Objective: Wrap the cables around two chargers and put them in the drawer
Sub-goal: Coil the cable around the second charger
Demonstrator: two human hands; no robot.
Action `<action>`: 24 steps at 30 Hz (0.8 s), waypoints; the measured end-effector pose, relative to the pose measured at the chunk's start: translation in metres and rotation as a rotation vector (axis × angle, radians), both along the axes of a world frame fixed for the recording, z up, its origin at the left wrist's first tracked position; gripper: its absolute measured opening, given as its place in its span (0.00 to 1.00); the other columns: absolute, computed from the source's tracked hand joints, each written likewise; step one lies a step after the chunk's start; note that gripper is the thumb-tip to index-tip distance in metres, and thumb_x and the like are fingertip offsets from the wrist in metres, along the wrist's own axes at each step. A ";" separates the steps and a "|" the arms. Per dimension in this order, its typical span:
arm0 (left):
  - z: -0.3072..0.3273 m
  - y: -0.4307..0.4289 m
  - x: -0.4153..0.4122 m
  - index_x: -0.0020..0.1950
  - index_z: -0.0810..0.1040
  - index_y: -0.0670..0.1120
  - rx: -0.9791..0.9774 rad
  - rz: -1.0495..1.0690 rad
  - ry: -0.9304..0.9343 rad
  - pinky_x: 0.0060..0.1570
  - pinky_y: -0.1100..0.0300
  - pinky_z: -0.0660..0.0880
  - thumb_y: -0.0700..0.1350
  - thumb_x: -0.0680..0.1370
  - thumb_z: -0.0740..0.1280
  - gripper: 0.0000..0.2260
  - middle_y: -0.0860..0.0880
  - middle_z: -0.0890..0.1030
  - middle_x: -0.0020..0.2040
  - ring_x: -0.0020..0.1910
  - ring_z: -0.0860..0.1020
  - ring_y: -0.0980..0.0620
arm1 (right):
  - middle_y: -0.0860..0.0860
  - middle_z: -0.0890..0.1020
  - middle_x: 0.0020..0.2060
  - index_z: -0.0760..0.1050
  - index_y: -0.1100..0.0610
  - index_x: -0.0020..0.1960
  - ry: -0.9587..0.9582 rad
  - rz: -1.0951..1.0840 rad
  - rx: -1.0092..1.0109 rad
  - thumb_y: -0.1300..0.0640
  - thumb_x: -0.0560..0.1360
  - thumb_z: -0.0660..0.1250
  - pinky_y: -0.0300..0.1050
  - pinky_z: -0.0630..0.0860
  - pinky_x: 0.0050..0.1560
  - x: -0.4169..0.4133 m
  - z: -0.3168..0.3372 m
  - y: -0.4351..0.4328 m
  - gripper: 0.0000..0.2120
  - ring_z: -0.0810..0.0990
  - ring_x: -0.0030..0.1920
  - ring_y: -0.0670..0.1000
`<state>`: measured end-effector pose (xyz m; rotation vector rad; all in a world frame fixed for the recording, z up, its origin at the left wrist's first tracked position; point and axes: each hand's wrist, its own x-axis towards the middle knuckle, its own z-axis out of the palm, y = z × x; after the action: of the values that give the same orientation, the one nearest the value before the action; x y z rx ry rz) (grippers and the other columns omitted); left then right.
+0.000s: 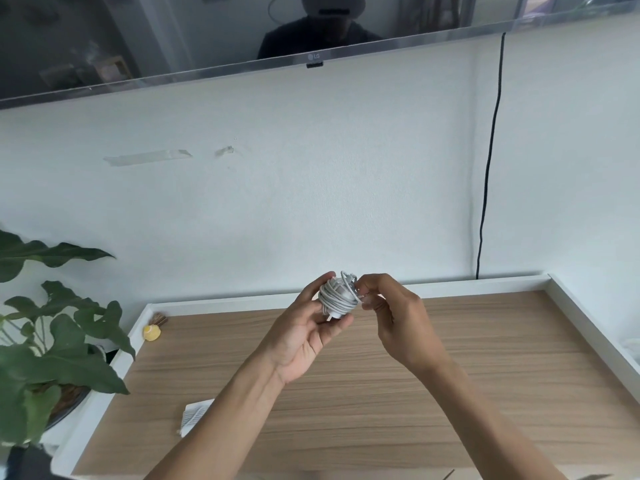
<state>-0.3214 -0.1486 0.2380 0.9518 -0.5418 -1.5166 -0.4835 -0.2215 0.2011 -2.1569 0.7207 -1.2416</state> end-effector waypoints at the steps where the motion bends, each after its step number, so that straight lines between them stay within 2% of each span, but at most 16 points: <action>1: 0.000 0.000 -0.001 0.67 0.74 0.47 -0.006 -0.005 -0.024 0.49 0.58 0.81 0.33 0.80 0.57 0.19 0.42 0.82 0.56 0.48 0.80 0.49 | 0.48 0.80 0.47 0.73 0.55 0.53 -0.001 0.004 -0.019 0.77 0.72 0.59 0.50 0.79 0.43 0.001 0.001 0.001 0.20 0.80 0.44 0.49; 4: 0.000 -0.001 0.000 0.67 0.75 0.48 -0.026 0.002 -0.083 0.51 0.56 0.81 0.34 0.81 0.58 0.18 0.41 0.80 0.57 0.50 0.78 0.47 | 0.46 0.78 0.49 0.73 0.58 0.53 0.002 0.010 -0.062 0.73 0.75 0.61 0.49 0.78 0.43 0.003 0.007 0.005 0.13 0.79 0.47 0.46; 7: -0.001 -0.001 0.002 0.64 0.77 0.47 -0.045 0.022 -0.118 0.48 0.56 0.81 0.34 0.81 0.58 0.16 0.40 0.80 0.56 0.52 0.77 0.44 | 0.45 0.76 0.50 0.73 0.56 0.54 0.007 0.032 -0.009 0.66 0.79 0.60 0.49 0.79 0.45 0.006 0.010 0.009 0.08 0.79 0.49 0.45; 11: -0.002 -0.001 0.003 0.64 0.76 0.46 -0.068 0.041 -0.150 0.50 0.54 0.80 0.34 0.80 0.60 0.15 0.39 0.81 0.54 0.50 0.78 0.44 | 0.46 0.75 0.54 0.75 0.54 0.58 0.013 0.061 0.044 0.60 0.80 0.60 0.45 0.80 0.51 0.009 0.010 0.010 0.09 0.80 0.51 0.45; 17: -0.004 0.002 0.003 0.62 0.75 0.47 -0.115 0.061 -0.199 0.54 0.51 0.79 0.35 0.80 0.61 0.14 0.38 0.82 0.56 0.51 0.80 0.43 | 0.50 0.75 0.54 0.79 0.57 0.55 -0.111 0.043 0.115 0.58 0.78 0.65 0.43 0.81 0.51 0.016 0.006 0.014 0.07 0.80 0.53 0.48; 20: -0.004 0.003 0.001 0.62 0.75 0.47 -0.151 0.064 -0.258 0.53 0.52 0.79 0.35 0.81 0.60 0.13 0.38 0.82 0.57 0.52 0.81 0.43 | 0.49 0.78 0.49 0.78 0.56 0.50 -0.197 -0.001 0.170 0.59 0.77 0.67 0.47 0.81 0.50 0.022 0.003 0.018 0.03 0.80 0.51 0.49; 24: -0.006 0.005 -0.005 0.63 0.73 0.47 -0.222 0.103 -0.374 0.52 0.55 0.79 0.37 0.82 0.60 0.11 0.38 0.82 0.54 0.52 0.82 0.44 | 0.47 0.81 0.46 0.77 0.54 0.52 -0.337 -0.076 0.235 0.58 0.77 0.65 0.48 0.80 0.47 0.032 0.002 0.028 0.05 0.82 0.48 0.52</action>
<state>-0.3269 -0.1437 0.2318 1.0757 -0.8948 -1.1628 -0.4510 -0.1935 0.2027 -1.6920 0.7647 -1.4366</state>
